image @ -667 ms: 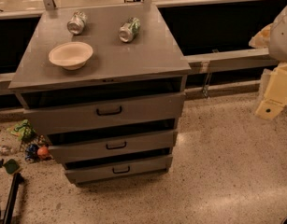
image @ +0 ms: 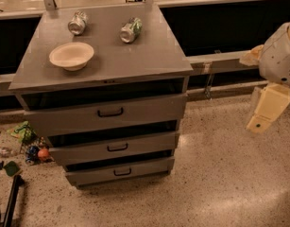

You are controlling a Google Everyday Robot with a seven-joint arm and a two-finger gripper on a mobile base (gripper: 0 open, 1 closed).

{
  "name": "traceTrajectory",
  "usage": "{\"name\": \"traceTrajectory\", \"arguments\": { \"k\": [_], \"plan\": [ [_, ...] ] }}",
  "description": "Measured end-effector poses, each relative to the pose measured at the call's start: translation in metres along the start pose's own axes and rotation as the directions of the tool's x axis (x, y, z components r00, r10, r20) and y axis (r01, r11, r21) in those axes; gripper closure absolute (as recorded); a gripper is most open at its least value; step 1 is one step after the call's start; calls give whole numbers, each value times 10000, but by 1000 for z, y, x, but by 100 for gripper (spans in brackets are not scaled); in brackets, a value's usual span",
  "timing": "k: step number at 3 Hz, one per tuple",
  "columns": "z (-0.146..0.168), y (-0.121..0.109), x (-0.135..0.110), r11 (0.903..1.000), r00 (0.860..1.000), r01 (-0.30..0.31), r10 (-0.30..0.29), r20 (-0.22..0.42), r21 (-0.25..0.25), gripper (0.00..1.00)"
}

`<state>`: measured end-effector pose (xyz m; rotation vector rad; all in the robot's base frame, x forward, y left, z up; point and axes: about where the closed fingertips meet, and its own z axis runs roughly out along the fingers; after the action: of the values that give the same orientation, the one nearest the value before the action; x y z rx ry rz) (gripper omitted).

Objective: Open top drawer

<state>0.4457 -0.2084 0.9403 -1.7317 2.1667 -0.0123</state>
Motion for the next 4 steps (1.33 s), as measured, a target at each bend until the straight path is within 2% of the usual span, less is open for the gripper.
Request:
{"name": "traceTrajectory", "arguments": {
  "k": [1, 2, 3, 4],
  "plan": [
    [43, 5, -11, 9950, 9883, 969, -932, 1204, -252, 0],
    [80, -8, -31, 9775, 9579, 2109, -2064, 1995, -11, 0],
    [137, -22, -58, 9498, 9278, 3120, -2995, 2223, -226, 0],
    [137, -22, -58, 9498, 9278, 3121, -2996, 2223, -226, 0]
  ]
}}
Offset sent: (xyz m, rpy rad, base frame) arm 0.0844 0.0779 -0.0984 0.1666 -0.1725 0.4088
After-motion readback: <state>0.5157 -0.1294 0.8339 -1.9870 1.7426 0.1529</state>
